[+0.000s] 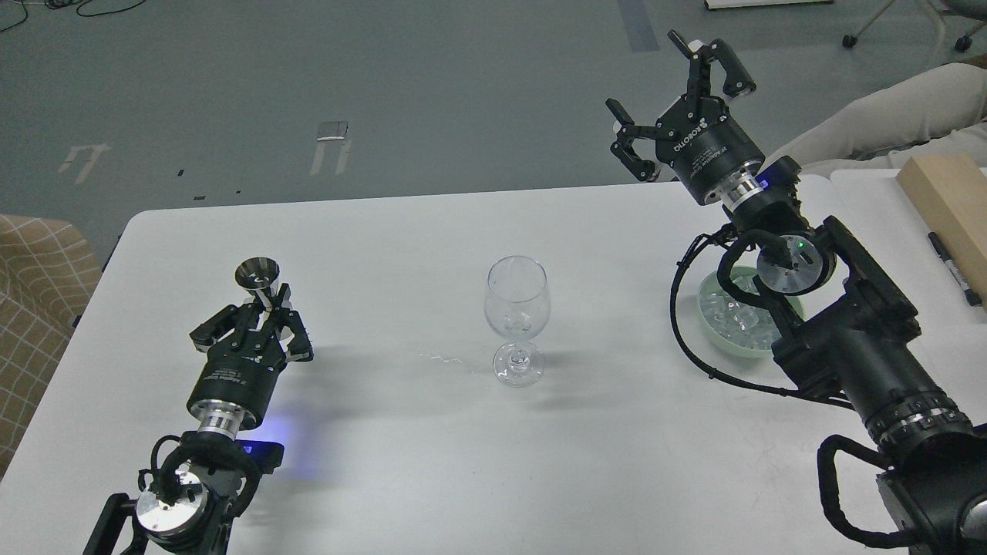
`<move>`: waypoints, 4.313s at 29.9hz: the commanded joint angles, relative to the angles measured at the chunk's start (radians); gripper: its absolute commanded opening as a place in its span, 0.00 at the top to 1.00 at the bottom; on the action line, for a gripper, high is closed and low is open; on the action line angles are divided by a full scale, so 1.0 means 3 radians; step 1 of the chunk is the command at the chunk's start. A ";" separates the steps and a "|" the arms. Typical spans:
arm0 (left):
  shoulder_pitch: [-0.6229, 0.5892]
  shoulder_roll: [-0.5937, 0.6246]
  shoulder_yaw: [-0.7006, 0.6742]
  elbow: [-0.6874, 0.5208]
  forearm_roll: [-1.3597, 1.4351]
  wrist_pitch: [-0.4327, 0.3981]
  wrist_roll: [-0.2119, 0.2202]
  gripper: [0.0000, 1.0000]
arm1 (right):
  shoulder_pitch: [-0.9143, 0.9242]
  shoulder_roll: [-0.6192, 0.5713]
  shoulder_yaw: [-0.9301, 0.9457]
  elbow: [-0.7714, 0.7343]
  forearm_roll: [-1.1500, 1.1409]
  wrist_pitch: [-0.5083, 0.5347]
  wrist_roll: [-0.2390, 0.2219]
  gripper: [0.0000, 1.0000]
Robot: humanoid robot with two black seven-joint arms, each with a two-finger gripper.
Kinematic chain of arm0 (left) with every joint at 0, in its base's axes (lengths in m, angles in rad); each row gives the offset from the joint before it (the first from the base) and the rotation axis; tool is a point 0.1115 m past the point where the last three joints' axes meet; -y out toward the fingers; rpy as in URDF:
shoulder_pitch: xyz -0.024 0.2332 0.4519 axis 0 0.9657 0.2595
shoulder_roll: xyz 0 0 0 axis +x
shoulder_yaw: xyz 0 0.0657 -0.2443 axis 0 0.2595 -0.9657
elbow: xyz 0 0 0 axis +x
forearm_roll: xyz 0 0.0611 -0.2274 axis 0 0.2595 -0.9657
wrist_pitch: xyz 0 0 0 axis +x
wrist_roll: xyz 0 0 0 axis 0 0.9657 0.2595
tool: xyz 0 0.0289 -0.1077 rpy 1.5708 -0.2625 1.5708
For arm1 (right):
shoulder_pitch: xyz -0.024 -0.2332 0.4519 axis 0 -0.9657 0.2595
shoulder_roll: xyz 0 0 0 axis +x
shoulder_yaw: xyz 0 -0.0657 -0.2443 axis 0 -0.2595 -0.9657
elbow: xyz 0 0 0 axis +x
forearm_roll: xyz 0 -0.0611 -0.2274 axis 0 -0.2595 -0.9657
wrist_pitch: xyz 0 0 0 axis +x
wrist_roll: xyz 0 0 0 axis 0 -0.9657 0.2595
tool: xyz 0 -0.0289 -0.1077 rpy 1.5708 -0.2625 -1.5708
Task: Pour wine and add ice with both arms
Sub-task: 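Lift the jigger with the left gripper and move it toward the wine glass, then carry the jigger above the wine glass with the left gripper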
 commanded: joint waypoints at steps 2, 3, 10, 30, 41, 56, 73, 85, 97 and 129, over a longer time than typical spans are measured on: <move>-0.0023 0.0000 0.0005 -0.0053 0.0003 -0.0003 0.0002 0.82 | 0.0005 0.0000 0.0000 -0.0004 0.0000 0.0000 0.0000 0.01; -0.0023 0.0000 0.0005 -0.0074 0.0008 -0.0003 0.0002 0.83 | 0.0000 0.0000 0.0000 -0.0004 0.0000 0.0000 0.0000 0.01; -0.0007 0.0000 0.0016 -0.0237 0.0028 0.0022 0.0002 0.84 | -0.0005 0.0000 0.0000 -0.0009 0.0000 0.0000 0.0000 0.01; -0.0125 0.0271 0.0532 -0.0355 0.0217 0.0022 -0.0009 0.86 | -0.0015 0.0000 0.0000 -0.0014 0.0000 0.0000 0.0000 0.01; -0.0171 0.0297 0.0558 -0.0478 0.0217 0.0058 0.0007 0.86 | -0.0015 0.0000 0.0000 -0.0019 0.0000 0.0000 0.0000 0.01; -0.0242 0.0373 0.0824 -0.0565 0.0217 0.0119 0.0017 0.86 | -0.0015 0.0000 0.0000 -0.0035 0.0000 0.0000 0.0000 0.01; -0.0391 0.0429 0.0951 -0.0600 0.0223 0.0171 0.0017 0.86 | -0.0015 0.0000 0.0000 -0.0040 0.0000 0.0000 0.0000 0.01; -0.0488 0.0562 0.1089 -0.0626 0.0223 0.0186 0.0017 0.86 | -0.0021 0.0000 -0.0005 -0.0045 0.0000 0.0000 0.0000 0.01; -0.0611 0.0557 0.1222 -0.0641 0.0263 0.0227 0.0017 0.86 | -0.0026 0.0000 -0.0005 -0.0045 0.0000 0.0000 0.0000 0.01; -0.0902 0.0609 0.1529 -0.0601 0.0345 0.0339 0.0012 0.86 | -0.0061 0.0000 0.0000 -0.0050 -0.0005 0.0000 0.0000 0.01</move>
